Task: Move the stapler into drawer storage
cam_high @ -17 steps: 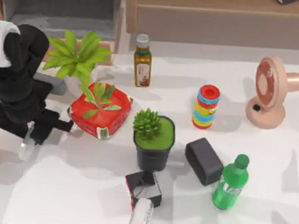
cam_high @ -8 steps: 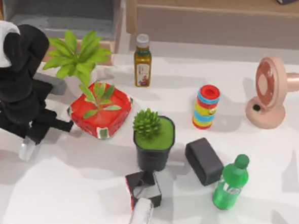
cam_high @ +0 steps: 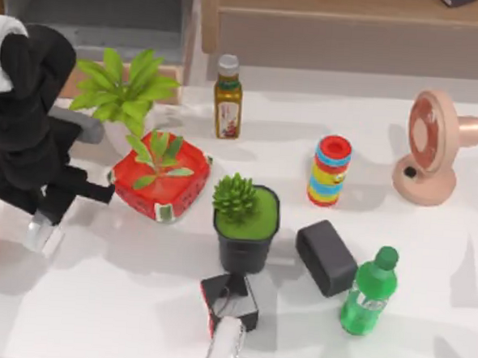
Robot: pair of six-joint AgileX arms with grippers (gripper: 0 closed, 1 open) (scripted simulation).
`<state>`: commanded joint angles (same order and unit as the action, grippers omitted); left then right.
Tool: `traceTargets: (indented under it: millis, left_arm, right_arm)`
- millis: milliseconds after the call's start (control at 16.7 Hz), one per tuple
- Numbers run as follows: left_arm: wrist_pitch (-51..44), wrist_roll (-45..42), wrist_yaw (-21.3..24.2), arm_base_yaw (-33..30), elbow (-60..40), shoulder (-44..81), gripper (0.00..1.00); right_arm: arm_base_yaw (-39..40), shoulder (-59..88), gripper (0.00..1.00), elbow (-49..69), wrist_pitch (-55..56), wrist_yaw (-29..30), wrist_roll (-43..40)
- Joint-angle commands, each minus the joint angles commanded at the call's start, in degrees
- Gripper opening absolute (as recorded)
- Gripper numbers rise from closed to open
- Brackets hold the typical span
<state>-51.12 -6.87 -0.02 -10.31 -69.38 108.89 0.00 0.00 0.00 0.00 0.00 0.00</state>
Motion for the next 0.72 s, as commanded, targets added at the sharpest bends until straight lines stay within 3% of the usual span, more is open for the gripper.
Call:
traceTargets:
  millis: [420,720]
  left_arm:
    - [-1.23,0.03,-0.09,0.14,-1.24,-0.49,0.0]
    - [-8.32,1.33,0.01,-0.5,-8.36,-3.25,0.0]
  right_arm:
    - [0.0,0.0,1.0,0.0,0.0,0.0,0.0]
    - [0.0,0.0,1.0,0.0,0.0,0.0,0.0]
